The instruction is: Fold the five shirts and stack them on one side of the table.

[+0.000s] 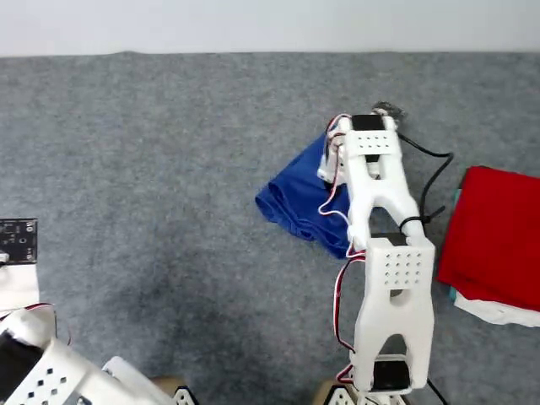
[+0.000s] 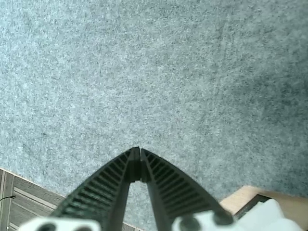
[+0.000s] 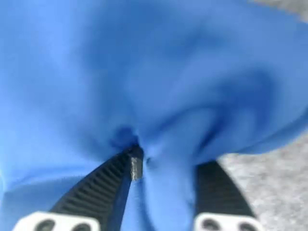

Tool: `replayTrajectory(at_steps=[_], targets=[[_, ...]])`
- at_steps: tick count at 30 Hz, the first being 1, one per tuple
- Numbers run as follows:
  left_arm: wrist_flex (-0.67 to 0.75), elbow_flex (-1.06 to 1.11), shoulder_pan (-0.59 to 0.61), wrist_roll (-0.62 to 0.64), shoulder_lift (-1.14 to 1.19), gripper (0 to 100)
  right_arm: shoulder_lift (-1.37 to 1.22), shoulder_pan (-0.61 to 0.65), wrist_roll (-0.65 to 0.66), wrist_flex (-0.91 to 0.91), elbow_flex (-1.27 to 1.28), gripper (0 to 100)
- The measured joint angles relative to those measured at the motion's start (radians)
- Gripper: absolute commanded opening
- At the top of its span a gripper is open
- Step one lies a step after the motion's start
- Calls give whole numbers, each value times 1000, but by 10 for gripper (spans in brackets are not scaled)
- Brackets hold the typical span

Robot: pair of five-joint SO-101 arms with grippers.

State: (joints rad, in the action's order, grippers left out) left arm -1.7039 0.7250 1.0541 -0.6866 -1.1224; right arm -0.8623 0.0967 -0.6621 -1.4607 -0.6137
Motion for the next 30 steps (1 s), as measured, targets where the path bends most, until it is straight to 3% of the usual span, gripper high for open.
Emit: replayTrajectory(at_steps=[5,13,24,30], targets=[[3,0,0,0,0,5,-6,-2,41,-80,-52,9],[3,0,0,0,0,5,58,-25,301,-290,-169,9],[3,0,0,0,0,5,462,-29,620,-293,-58,9],[3,0,0,0,0,5,687,-112,792,-293,-3,9]])
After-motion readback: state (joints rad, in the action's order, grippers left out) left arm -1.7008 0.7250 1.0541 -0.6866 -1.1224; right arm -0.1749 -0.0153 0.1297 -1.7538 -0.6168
